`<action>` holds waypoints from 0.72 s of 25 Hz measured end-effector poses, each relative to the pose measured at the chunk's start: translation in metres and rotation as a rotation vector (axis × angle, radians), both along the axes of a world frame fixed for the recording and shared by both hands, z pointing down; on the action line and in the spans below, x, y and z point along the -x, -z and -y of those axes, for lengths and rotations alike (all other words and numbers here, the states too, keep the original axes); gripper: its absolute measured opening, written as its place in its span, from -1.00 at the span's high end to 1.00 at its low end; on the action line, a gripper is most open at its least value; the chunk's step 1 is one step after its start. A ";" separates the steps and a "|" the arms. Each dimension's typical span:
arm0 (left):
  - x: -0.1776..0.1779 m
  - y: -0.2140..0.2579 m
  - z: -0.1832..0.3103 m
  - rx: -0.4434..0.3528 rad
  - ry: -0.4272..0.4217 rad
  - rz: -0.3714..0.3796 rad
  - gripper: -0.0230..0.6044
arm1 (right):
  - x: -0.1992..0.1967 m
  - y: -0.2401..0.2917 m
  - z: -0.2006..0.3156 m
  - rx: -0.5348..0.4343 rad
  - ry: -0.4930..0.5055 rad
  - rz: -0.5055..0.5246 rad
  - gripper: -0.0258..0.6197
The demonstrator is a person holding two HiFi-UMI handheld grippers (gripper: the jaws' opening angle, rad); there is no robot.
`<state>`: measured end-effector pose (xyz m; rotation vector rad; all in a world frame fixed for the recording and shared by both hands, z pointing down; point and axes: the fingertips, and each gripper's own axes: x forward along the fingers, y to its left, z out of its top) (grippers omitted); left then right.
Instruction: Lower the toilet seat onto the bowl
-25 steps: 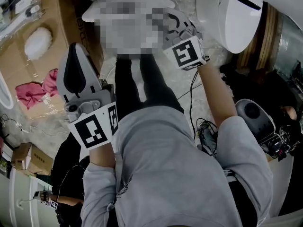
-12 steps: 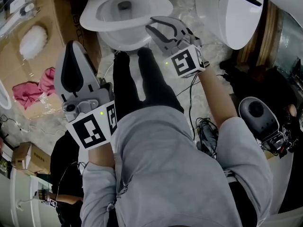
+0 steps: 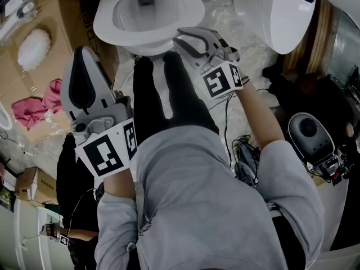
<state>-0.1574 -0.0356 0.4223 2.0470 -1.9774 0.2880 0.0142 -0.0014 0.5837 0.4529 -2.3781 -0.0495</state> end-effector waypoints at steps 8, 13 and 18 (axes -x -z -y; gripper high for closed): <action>-0.002 -0.009 0.002 0.012 -0.002 0.003 0.93 | -0.004 -0.017 -0.023 0.017 0.053 -0.026 0.65; -0.004 -0.015 0.002 0.016 -0.003 0.001 0.93 | -0.005 -0.027 -0.037 0.016 0.074 -0.038 0.65; -0.008 -0.022 0.001 0.026 -0.007 -0.002 0.93 | -0.006 -0.040 -0.051 0.018 0.089 -0.056 0.65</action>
